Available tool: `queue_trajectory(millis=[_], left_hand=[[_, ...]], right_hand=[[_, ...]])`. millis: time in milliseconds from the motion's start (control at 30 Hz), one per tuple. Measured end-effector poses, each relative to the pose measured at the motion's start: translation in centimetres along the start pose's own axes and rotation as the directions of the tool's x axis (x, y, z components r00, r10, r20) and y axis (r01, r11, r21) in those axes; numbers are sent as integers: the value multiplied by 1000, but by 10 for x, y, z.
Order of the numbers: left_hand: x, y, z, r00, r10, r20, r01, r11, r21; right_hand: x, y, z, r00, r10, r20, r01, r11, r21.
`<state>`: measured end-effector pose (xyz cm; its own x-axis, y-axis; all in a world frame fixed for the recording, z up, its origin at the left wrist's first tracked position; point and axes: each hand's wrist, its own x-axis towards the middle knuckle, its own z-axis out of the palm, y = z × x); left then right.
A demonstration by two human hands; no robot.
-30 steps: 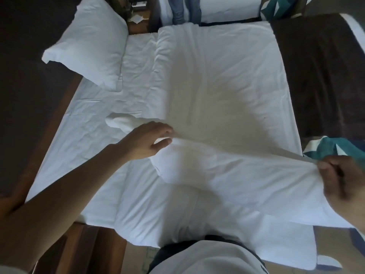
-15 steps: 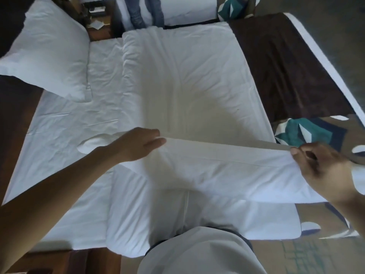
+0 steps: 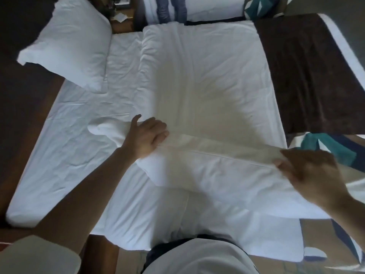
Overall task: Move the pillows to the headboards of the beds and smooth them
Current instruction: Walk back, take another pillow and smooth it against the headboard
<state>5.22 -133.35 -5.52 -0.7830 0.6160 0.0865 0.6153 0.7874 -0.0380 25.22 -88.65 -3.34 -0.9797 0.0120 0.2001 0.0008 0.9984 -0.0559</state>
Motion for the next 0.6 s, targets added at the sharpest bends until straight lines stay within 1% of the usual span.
queue_trajectory(millis=[33,67,100,133,167,200,233,267,333,400,467,533,600], left_hand=[[-5,0,1,999,-24,42,27,998,-55],[-10,0,2,992,-58,114,69,993,-95],[-13,1,4,984,-73,164,89,992,-94],[-17,3,6,981,-75,179,87,994,-64],[-18,7,8,980,-73,185,81,996,-31],[-20,12,10,978,-82,192,85,996,-7],[-21,15,14,976,-107,187,110,994,-4],[-22,19,17,974,-138,181,142,990,-5],[-22,29,28,968,-190,165,195,981,-19],[-23,40,39,962,-220,162,229,973,-33],[-26,45,46,958,-237,160,249,967,-56],[-31,43,46,965,-253,71,259,961,-96],[-40,36,43,963,-254,-91,241,961,-135]], right_hand=[[-5,1,6,996,-48,77,49,999,-10],[-7,7,14,987,-29,161,33,999,-22],[-8,14,17,972,36,230,-26,999,-43],[-6,21,18,952,98,289,-81,994,-70],[-5,27,21,942,110,317,-85,992,-91],[-4,32,26,948,61,312,-36,996,-87],[-1,32,28,962,12,272,8,998,-70],[1,29,28,982,-17,189,26,998,-49],[8,16,30,997,-7,74,7,1000,-9],[17,1,30,999,23,22,-23,1000,1],[23,-7,35,999,43,-22,-43,998,-36],[27,-11,34,996,25,-91,-33,995,-90],[26,-16,24,988,-10,-153,-11,991,-132]])
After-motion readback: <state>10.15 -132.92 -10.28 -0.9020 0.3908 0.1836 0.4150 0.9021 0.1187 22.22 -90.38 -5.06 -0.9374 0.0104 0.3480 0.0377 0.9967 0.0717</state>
